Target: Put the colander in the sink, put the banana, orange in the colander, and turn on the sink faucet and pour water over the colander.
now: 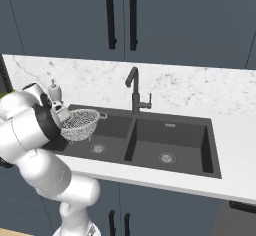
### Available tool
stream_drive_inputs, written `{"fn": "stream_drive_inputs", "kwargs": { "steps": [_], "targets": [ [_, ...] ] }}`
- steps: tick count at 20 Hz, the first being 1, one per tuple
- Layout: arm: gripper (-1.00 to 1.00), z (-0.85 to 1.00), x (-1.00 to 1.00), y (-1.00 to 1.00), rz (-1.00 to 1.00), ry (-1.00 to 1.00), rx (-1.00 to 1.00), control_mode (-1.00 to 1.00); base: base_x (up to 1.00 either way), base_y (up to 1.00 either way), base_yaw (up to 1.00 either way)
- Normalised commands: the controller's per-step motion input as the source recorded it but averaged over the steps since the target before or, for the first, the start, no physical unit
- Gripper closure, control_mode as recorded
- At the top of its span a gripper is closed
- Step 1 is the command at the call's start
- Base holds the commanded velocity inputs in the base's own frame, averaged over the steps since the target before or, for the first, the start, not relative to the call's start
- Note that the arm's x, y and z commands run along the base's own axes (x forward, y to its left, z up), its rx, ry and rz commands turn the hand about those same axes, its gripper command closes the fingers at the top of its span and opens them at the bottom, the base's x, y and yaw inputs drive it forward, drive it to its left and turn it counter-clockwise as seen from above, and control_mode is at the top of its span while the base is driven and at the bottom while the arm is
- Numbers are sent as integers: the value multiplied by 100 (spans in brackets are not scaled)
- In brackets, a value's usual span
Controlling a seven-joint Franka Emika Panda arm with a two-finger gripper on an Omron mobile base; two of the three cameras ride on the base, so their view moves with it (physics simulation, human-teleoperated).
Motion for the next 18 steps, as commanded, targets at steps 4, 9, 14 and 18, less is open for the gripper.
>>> {"fn": "stream_drive_inputs", "kwargs": {
  "steps": [4, 9, 14, 18],
  "targets": [
    [100, -35, 29, -20, 0, 0, 0, -100, 0, 0, 0],
    [100, -29, 18, -27, 0, 0, 0, -100, 0, 0, 0],
    [100, -19, 1, -31, 0, 0, 0, -100, 0, 0, 0],
    [100, -23, 5, -24, 0, 0, 0, -100, 0, 0, 0]
  ]
}}
